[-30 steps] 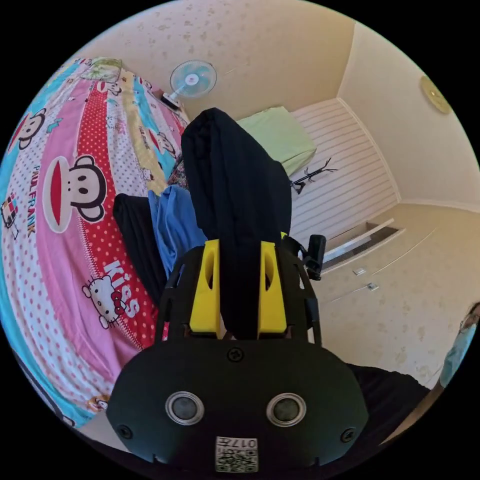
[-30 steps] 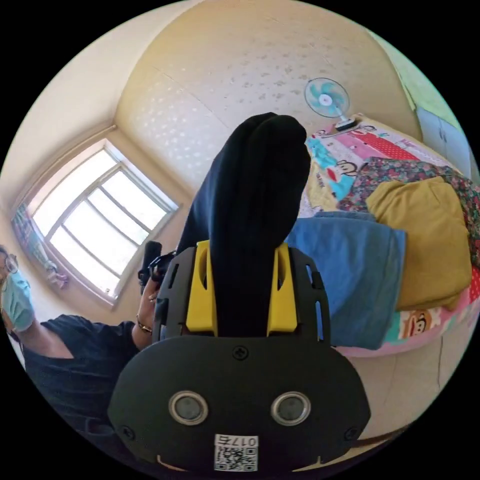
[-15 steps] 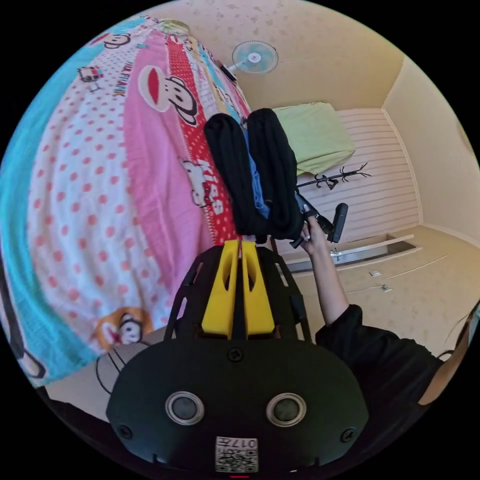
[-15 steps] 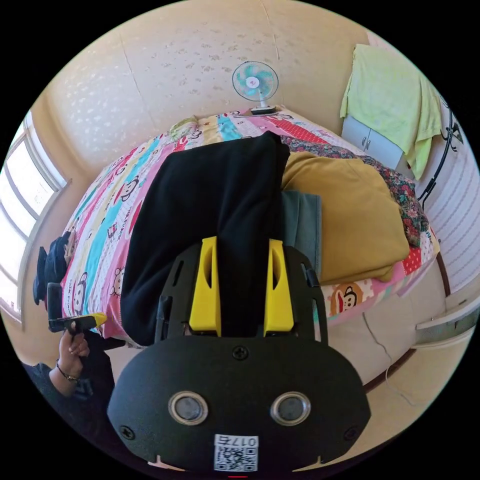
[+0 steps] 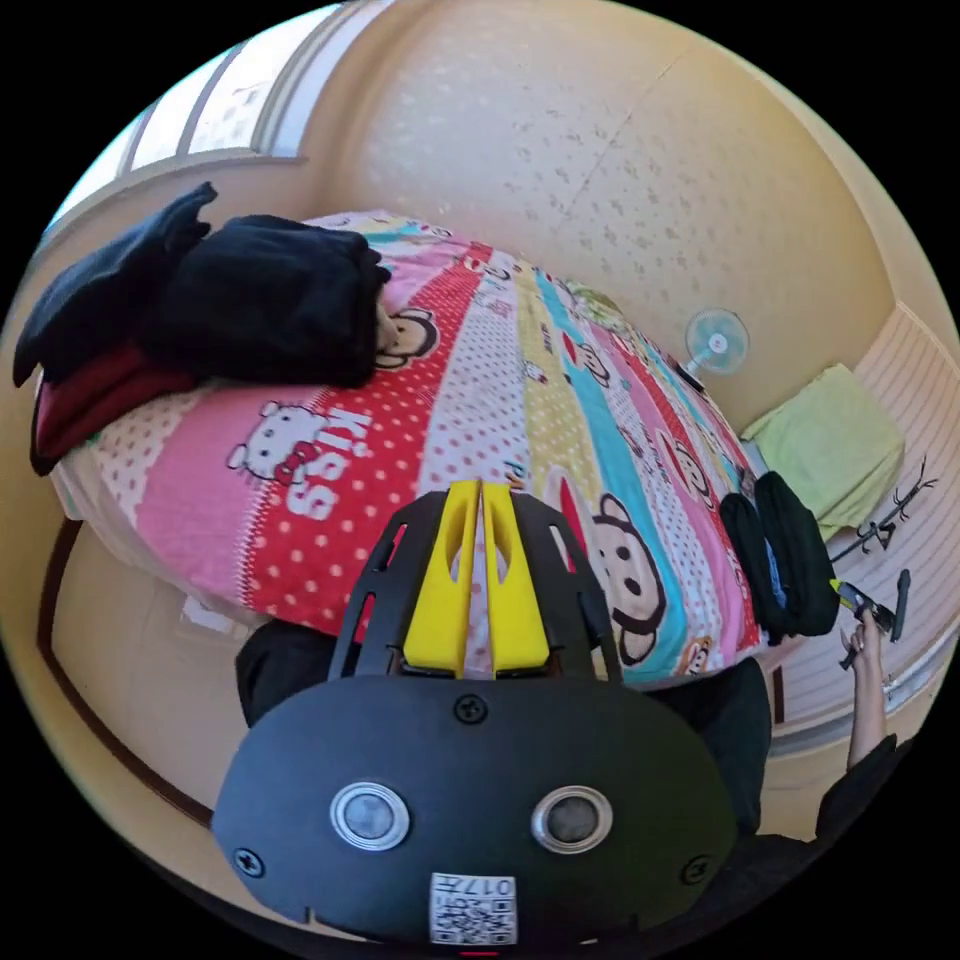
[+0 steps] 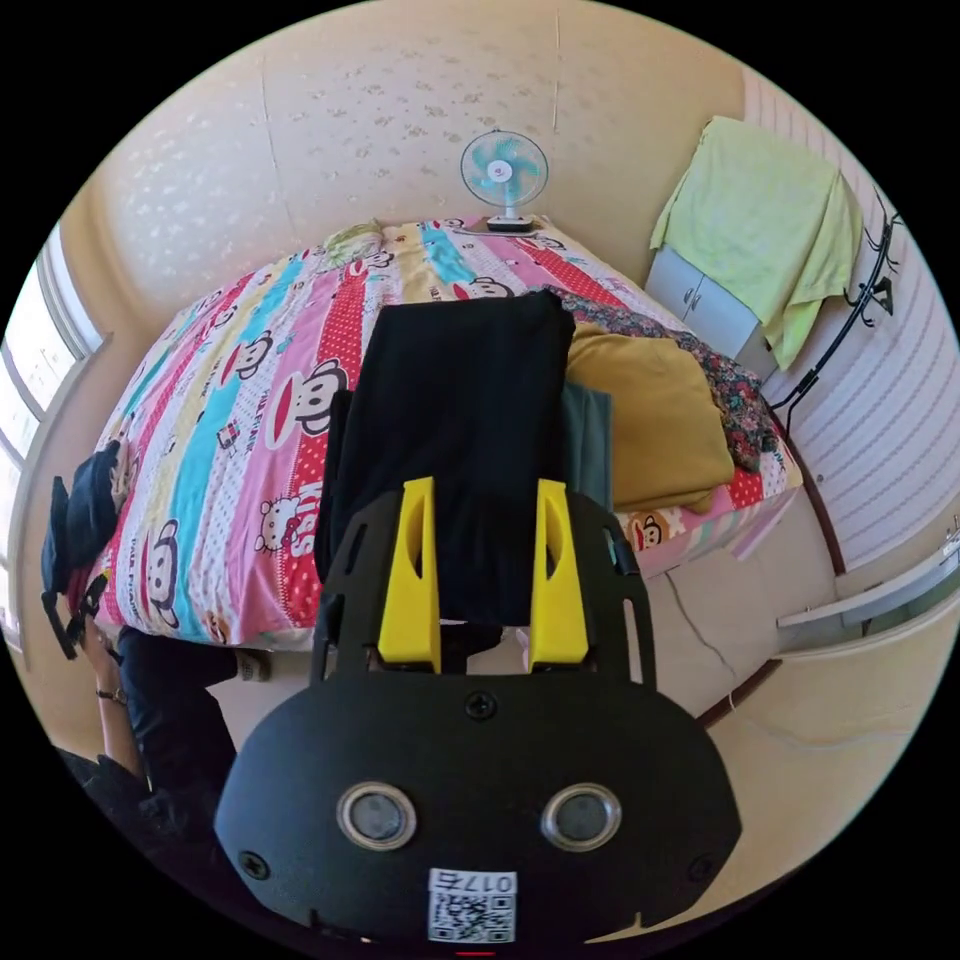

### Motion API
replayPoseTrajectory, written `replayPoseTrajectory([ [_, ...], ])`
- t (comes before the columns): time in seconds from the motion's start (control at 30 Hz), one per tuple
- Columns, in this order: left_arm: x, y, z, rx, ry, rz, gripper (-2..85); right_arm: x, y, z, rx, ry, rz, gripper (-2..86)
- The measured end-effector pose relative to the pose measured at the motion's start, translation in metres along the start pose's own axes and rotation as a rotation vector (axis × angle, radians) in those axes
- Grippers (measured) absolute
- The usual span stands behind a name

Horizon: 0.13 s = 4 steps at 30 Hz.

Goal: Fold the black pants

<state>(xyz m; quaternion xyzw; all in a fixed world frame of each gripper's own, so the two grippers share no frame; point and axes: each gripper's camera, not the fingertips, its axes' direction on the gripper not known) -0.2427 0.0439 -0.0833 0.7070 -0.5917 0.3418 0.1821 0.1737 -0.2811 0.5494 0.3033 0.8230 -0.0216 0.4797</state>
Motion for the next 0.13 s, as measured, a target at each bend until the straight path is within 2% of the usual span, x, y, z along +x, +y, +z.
replayPoseTrajectory([
  [0.13, -0.032, -0.009, -0.011, 0.109, -0.162, -0.039, -1.0, -0.045, 0.013, -0.009, 0.051, 0.085, -0.026, 13.9],
])
